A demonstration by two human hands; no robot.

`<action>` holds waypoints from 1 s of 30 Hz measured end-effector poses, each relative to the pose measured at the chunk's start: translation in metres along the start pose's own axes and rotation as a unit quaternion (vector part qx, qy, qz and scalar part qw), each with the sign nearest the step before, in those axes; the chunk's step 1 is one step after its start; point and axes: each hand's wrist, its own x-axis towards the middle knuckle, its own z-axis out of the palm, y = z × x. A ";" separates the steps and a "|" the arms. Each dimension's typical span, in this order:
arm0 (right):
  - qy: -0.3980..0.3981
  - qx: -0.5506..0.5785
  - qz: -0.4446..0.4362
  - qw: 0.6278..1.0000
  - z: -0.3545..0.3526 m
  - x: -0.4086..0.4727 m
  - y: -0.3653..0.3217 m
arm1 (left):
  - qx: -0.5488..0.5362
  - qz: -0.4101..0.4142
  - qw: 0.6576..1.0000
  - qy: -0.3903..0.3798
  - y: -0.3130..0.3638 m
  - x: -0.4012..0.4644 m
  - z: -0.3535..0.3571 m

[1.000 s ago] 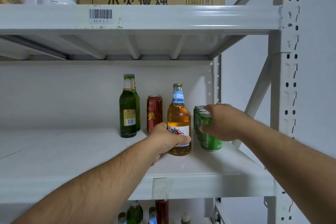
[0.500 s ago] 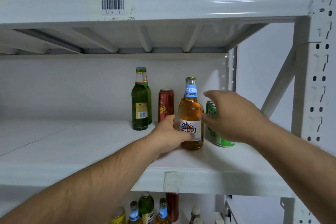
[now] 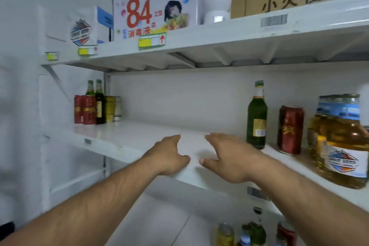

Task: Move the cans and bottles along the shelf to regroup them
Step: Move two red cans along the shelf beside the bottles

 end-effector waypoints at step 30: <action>-0.005 -0.021 -0.097 0.995 0.083 0.272 -0.317 | 0.059 -0.200 0.973 0.103 -0.325 0.012 -0.186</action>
